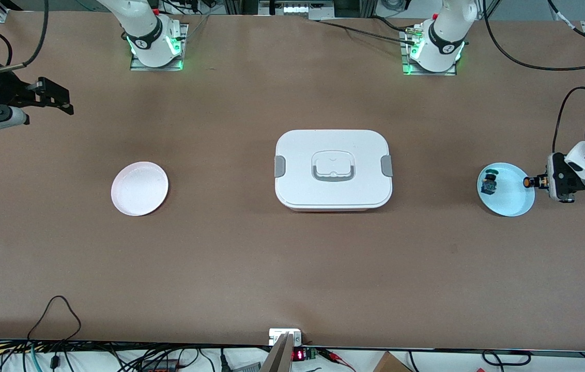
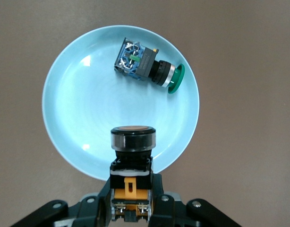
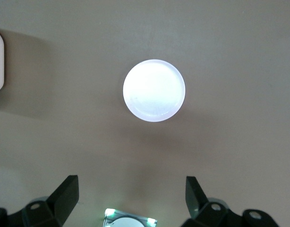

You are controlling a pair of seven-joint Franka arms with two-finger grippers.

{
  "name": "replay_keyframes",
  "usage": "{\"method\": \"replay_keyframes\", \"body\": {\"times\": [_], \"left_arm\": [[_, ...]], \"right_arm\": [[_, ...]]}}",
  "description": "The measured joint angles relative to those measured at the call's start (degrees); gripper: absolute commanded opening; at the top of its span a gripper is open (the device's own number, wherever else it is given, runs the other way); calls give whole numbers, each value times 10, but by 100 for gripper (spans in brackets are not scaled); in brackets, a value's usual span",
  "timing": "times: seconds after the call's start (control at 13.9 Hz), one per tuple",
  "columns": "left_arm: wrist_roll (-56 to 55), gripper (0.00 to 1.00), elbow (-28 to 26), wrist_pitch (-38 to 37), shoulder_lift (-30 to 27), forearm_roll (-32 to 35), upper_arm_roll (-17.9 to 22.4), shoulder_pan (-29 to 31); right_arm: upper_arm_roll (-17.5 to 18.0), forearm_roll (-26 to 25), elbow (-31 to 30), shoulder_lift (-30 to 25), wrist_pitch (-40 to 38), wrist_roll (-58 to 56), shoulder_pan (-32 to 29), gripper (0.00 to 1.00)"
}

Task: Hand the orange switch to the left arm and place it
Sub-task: 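Lower the orange switch onto the blue plate beside the green switch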

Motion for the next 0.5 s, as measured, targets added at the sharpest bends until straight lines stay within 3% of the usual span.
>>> {"method": "replay_keyframes", "body": {"times": [0.5], "left_arm": [[1, 0, -52, 64, 9, 0, -24, 1]], "right_arm": [[-6, 1, 0, -2, 1, 0, 1, 100]]}}
